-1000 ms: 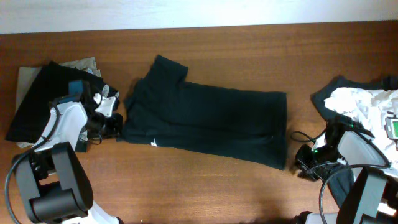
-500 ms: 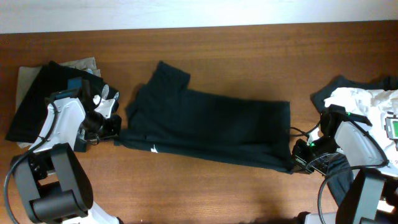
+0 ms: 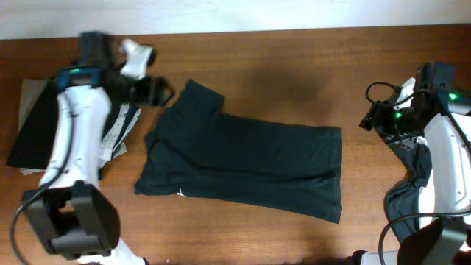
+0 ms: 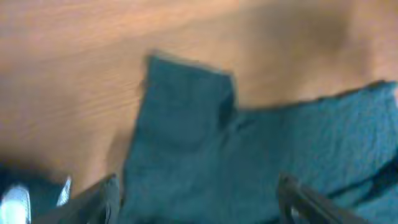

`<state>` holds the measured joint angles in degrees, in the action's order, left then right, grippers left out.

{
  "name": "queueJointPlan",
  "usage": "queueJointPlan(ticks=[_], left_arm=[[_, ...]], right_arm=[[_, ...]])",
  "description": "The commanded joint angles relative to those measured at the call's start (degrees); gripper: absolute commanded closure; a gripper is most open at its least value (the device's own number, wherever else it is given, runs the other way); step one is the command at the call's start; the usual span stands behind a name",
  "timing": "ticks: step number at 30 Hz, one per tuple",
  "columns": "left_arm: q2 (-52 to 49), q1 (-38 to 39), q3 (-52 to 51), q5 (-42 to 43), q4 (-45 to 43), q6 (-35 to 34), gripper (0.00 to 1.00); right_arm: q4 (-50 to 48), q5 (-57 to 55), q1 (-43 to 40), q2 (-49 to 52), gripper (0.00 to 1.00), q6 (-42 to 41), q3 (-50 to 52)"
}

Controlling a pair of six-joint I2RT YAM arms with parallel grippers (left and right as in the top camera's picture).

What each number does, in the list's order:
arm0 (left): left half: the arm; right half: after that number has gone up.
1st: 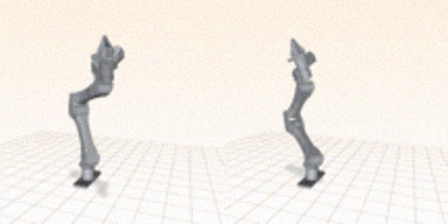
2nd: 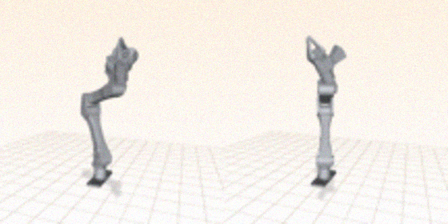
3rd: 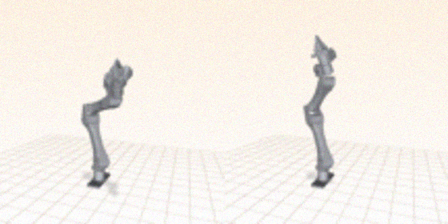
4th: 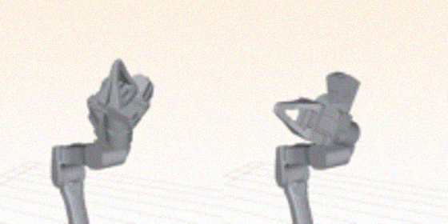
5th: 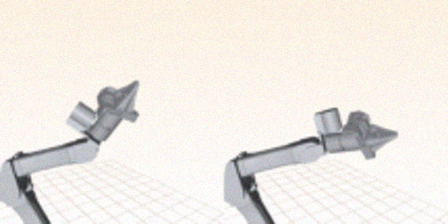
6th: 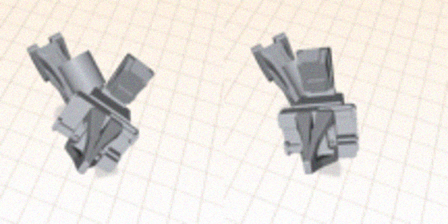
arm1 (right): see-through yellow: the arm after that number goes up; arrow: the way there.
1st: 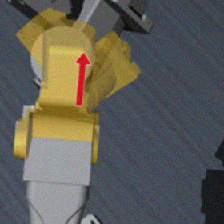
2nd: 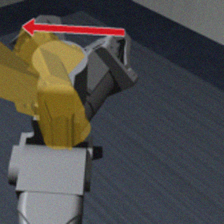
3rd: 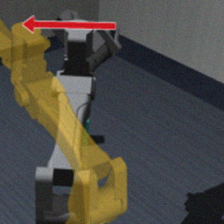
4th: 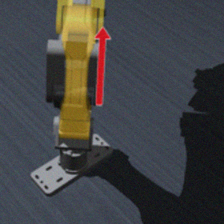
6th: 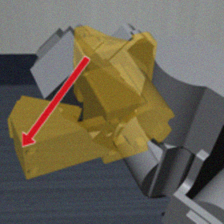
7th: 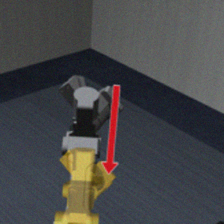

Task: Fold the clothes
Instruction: 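Grasp the shirt's left end with the left gripper and right end with right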

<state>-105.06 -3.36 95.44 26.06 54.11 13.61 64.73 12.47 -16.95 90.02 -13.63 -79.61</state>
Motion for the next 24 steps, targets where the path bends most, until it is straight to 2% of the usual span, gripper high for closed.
queueJointPlan(ticks=[1,3,4,8,10,11,12,14,15,16,20,22,24], left_arm=[[-9.9,7.3,1.2,-5.0,-12.2,1.5,0.23],[-20.5,8.6,3.8,-7.2,-19.9,1.3,0.28],[-23.8,8.6,4.0,-8.9,-23.6,1.2,0.28],[-29.4,8.6,4.0,-10.2,-31.7,1.3,0.25],[-30.4,8.6,4.0,-10.7,-33.1,1.3,0.33],[-30.9,8.7,4.0,-10.7,-34.0,1.3,0.59],[-31.6,8.9,4.0,-10.9,-34.0,1.2,0.8],[-34.8,10.4,4.0,-12.0,-33.2,-0.8,0.83],[-34.9,10.8,4.0,-12.9,-32.1,-1.0,0.89],[-34.1,11.2,4.3,-13.9,-30.4,-1.1,1.0],[-23.8,11.1,10.1,-16.7,-17.6,-1.0,1.0],[-16.2,11.1,10.3,-18.4,-12.8,0.0,1.0],[-13.5,11.2,10.3,-18.4,-10.4,0.0,1.0]], right_arm=[[-1.6,2.4,-0.3,-0.3,0.3,-0.4,-0.9],[-1.3,2.3,-0.3,-0.3,0.3,-0.4,-0.9],[-1.1,2.3,-0.3,-0.3,0.3,-0.3,-0.9],[-1.0,2.3,-0.3,-0.3,0.3,-0.3,-0.9],[-1.1,2.3,-0.3,-0.3,0.3,-0.4,-0.8],[-1.3,2.3,-0.3,-0.3,0.3,-0.3,-0.8],[-1.5,2.3,-0.3,-0.3,0.3,-0.3,-0.8],[-1.7,2.3,-0.3,-0.2,0.3,-0.3,-0.8],[-1.5,2.3,-0.3,-0.2,0.3,-0.3,-0.8],[-1.6,2.3,-0.3,-0.2,0.3,-0.3,-0.8],[-7.1,2.3,0.0,4.3,0.31,-0.3,-0.6],[-13.4,2.3,2.8,13.3,0.32,-0.1,-0.6],[-17.8,3.1,4.7,20.0,0.32,-0.1,-0.6]])
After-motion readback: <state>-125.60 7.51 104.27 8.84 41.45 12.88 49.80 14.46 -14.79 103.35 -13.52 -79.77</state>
